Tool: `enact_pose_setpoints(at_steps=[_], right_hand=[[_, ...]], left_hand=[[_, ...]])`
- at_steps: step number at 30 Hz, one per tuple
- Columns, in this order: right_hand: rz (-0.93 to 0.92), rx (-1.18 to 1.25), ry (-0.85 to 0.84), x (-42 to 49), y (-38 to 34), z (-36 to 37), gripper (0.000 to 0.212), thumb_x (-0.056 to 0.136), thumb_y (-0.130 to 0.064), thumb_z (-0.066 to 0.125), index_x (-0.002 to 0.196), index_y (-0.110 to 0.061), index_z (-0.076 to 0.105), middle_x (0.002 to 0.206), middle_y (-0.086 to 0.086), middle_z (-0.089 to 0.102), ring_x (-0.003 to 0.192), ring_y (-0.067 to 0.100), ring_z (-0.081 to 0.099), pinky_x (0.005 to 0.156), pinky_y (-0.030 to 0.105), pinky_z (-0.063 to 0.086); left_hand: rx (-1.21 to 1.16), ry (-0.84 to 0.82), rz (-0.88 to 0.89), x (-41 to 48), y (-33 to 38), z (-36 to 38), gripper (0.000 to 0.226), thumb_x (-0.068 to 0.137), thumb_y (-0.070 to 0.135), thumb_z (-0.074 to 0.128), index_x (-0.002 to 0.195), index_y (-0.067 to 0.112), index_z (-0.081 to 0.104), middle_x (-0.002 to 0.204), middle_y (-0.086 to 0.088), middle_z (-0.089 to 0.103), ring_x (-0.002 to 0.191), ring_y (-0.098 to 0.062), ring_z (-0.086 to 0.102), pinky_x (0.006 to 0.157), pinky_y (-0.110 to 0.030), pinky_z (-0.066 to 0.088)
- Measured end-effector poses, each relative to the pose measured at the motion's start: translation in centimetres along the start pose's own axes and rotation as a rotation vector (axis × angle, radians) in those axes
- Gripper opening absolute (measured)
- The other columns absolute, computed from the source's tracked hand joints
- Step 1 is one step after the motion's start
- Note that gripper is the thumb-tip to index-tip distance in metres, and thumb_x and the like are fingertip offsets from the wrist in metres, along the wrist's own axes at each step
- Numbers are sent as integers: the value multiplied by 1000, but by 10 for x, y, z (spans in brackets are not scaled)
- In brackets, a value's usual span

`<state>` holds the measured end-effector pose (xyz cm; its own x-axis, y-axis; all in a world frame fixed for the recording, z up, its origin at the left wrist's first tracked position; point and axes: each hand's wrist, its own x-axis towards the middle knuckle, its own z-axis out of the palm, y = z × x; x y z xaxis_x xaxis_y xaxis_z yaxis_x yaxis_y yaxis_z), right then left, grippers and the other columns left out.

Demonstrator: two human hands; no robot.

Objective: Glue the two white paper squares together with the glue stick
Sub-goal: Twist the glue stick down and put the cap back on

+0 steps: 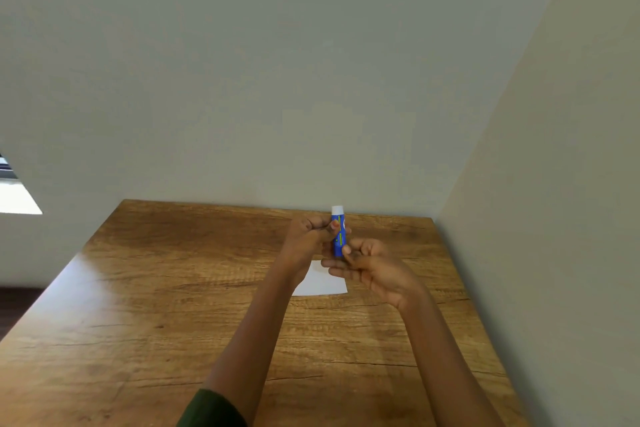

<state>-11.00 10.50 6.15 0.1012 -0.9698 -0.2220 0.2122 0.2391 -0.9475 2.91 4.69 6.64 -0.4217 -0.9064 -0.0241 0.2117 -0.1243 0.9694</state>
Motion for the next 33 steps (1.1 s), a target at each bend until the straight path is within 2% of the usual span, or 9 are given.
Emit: enact_pose_setpoints(at_steps=[4,8,14,17,20,23,26,29,33], right_hand=[[-28,-200,214,-2,-1,6,18,80,-12,71,96,-3,71,91,14,74,80,18,71,65,22,56],[-89,-442,465,2,2,13,29,65,-17,84,86,-5,68,82,9,73,71,16,68,57,24,53],[37,47,-22,-3,-3,1,28,96,-13,49,112,6,61,106,23,68,96,32,69,83,34,58],[7,-17,41,-3,-3,0,25,95,-8,49,107,7,64,98,21,71,88,25,72,75,28,59],[-35,-178,178,-3,-6,3,16,85,-13,65,95,0,70,85,14,75,76,17,73,66,24,58],[-102,-367,341,0,-8,5,17,73,-10,78,87,-3,72,76,11,75,69,16,72,62,26,55],[-21,-291,182,3,-8,6,27,82,-18,71,102,-1,67,93,8,74,84,23,73,73,29,59],[64,-61,-31,4,-9,3,29,94,-14,53,115,5,60,109,12,70,97,28,70,80,27,59],[33,-37,88,2,-7,6,20,89,-10,60,101,4,68,94,18,73,86,24,72,72,24,59]], left_hand=[[95,56,4,0,0,3,14,88,8,59,87,7,73,82,-2,74,78,-8,69,66,-11,50],[90,101,-25,1,-3,8,13,86,11,62,90,6,73,88,-9,74,77,-21,66,60,-17,50],[13,35,-14,1,3,3,13,88,11,60,87,6,72,83,-6,74,75,-13,69,63,-22,55],[44,52,-5,1,5,6,15,88,9,60,81,10,72,82,-7,74,75,-13,68,63,-16,54],[86,94,-2,2,6,7,14,88,9,59,88,4,72,87,-12,72,78,-11,67,57,-3,46],[99,112,-26,5,5,6,15,88,13,60,91,5,72,91,-10,73,80,-8,68,60,-6,45],[82,116,-45,6,7,5,17,89,12,59,93,2,72,89,-10,72,71,-4,68,57,-6,47],[43,78,-57,5,7,3,17,91,9,55,87,6,71,87,-9,72,76,-12,68,65,-19,56],[74,75,-37,6,6,3,17,91,9,55,87,4,71,86,-7,73,79,-11,69,65,-16,55]])
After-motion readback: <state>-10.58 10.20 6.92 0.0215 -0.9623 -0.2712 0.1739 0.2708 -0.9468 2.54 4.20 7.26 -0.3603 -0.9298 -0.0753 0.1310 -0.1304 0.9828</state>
